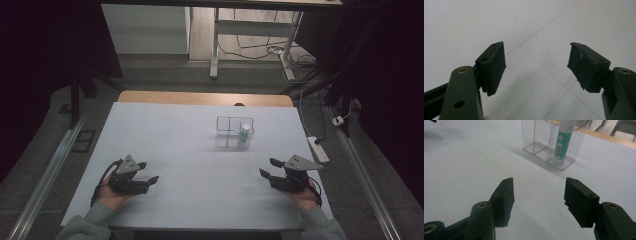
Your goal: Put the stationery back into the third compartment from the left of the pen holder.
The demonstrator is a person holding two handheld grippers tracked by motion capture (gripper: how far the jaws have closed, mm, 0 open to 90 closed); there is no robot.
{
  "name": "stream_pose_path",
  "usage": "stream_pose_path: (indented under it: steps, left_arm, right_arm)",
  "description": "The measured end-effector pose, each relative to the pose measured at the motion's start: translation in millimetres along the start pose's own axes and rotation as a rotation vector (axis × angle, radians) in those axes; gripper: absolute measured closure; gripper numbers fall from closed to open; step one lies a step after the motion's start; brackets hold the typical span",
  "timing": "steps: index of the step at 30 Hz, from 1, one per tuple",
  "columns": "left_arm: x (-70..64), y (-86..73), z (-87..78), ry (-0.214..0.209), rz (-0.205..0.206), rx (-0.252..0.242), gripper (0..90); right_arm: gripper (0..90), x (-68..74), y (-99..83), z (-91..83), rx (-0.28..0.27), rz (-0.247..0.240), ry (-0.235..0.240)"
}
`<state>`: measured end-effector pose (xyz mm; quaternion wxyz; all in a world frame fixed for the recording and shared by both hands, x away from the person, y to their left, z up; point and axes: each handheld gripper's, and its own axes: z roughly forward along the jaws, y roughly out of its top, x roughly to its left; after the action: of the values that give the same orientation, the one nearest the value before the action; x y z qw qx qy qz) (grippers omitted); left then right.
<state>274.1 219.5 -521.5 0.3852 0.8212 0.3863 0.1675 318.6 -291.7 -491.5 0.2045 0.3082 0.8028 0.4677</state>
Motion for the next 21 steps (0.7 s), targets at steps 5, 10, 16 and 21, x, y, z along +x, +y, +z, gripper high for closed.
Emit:
stream_pose_path:
  steps: [5, 10, 16, 21]
  left_arm:
    - [0.8, -0.1, 0.1, 0.000, -0.006, 0.000, 29.5]
    - [0.8, 0.0, 0.6, 0.003, -0.004, 0.002, 29.5]
    - [0.8, 0.0, 0.9, 0.003, -0.004, 0.003, 29.5]
    - [0.7, -0.1, 1.1, 0.002, -0.003, 0.003, 29.5]
  right_arm:
    - [40.8, 3.5, -11.4, -5.9, 0.026, -0.015, -0.002]
    - [40.6, 3.8, -13.7, -4.0, 0.038, -0.033, 0.006]
    - [40.2, 3.5, -14.8, -0.9, 0.054, -0.050, 0.014]
    - [40.0, 2.7, -14.7, -0.7, 0.057, -0.049, 0.005]
